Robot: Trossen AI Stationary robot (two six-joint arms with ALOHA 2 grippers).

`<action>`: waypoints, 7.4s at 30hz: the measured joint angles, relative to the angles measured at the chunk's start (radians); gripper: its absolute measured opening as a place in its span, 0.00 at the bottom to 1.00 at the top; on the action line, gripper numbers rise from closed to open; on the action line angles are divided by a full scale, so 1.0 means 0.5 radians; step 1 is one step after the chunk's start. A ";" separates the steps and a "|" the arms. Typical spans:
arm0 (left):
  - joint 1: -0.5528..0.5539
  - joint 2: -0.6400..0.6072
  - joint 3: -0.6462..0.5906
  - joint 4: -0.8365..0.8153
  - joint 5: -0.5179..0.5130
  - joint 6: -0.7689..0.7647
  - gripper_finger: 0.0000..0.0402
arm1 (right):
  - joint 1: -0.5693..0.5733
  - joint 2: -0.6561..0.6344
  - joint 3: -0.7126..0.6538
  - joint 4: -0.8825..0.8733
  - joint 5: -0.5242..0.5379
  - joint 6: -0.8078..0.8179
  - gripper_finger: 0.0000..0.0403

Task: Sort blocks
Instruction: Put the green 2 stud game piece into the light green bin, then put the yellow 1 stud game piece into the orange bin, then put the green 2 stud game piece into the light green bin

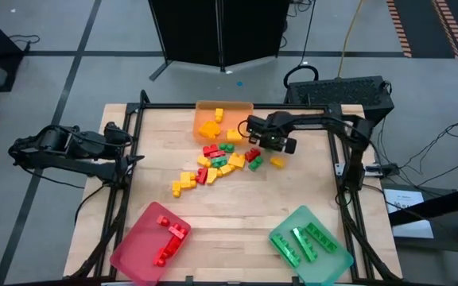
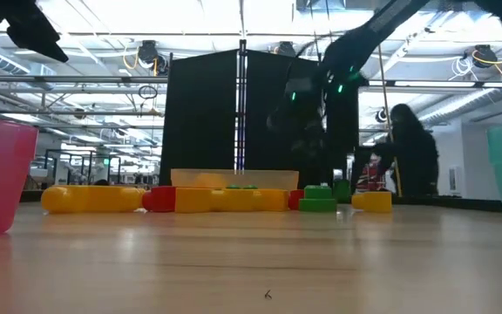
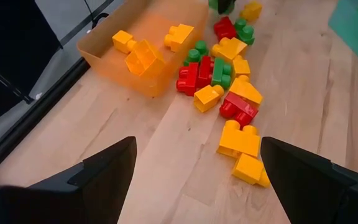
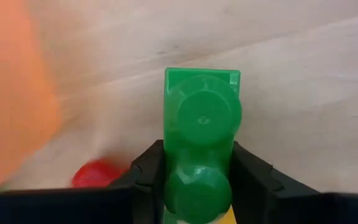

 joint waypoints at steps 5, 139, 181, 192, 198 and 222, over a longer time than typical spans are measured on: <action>0.001 0.001 0.000 0.000 -0.001 0.024 0.86 | 0.108 -0.328 0.002 -0.114 0.065 -0.145 0.27; 0.000 0.000 0.000 0.002 -0.024 -0.082 0.86 | 0.262 -0.112 -0.130 -0.008 -0.199 -1.924 0.82; 0.000 0.000 0.000 -0.001 -0.056 -0.072 0.86 | 0.178 0.094 1.147 -0.140 0.102 -1.915 0.28; 0.000 0.001 0.000 0.000 -0.062 -0.072 0.86 | -0.158 0.573 1.331 0.064 -0.232 -1.693 0.28; 0.000 0.001 0.000 0.000 -0.061 -0.073 0.86 | -0.182 0.690 1.331 0.013 -0.508 -1.670 0.51; 0.000 0.000 -0.001 -0.125 -0.033 -0.134 0.86 | 0.409 0.397 1.360 -0.957 0.167 -1.750 0.74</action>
